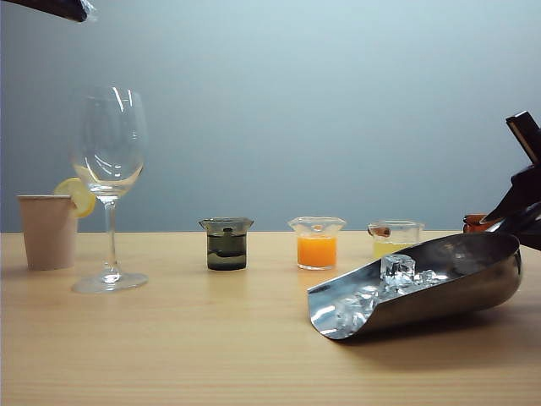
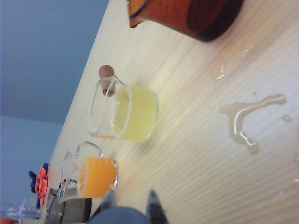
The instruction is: Pick up the ice scoop on the desk filled with ice cubes, pour the ice into the goblet, and finally put the scoop back on the table.
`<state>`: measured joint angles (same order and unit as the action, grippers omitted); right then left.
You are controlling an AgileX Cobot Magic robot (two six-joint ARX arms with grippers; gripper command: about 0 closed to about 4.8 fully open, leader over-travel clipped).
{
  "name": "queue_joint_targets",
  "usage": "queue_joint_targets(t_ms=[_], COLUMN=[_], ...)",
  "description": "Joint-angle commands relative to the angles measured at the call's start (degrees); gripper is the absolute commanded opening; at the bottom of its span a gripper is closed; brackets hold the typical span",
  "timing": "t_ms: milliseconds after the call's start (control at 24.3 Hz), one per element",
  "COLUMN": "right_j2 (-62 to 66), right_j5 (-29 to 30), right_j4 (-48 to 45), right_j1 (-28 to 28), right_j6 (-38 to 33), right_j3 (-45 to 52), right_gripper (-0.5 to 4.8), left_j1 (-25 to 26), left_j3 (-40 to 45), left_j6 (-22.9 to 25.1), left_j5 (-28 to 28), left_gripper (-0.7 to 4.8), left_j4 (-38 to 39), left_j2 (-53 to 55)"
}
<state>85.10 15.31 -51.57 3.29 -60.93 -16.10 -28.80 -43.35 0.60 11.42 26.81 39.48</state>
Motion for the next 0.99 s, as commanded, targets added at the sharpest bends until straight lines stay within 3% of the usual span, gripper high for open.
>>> queue_joint_targets(t_ms=[41, 206, 329, 577, 988], right_j2=[0.04, 0.04, 0.04, -0.87, -3.28], right_j5=[-0.96, 0.07, 1.09, 2.03, 0.81], right_j4=[0.28, -0.15, -0.17, -0.87, 14.69], right_j1=[0.02, 0.02, 0.02, 0.28, 7.43], right_j6=[-1.31, -9.42, -10.21, -18.43, -19.85], right_j3=[0.04, 0.04, -0.46, -2.97, -17.66], right_gripper=[-0.08, -0.08, -0.08, -0.09, -0.09], left_j1=[0.07, 0.07, 0.09, 0.09, 0.11], left_j3=[-0.09, -0.11, -0.11, -0.11, -0.11], left_j6=[0.31, 2.08, 2.38, 2.38, -0.94], left_j5=[0.2, 0.17, 0.24, -3.41, -7.58], left_gripper=[-0.04, -0.04, -0.04, -0.04, -0.04], left_j4=[-0.52, -0.59, -0.46, 1.92, 3.56], left_j2=[-0.15, -0.39, -1.38, -5.95, -10.25])
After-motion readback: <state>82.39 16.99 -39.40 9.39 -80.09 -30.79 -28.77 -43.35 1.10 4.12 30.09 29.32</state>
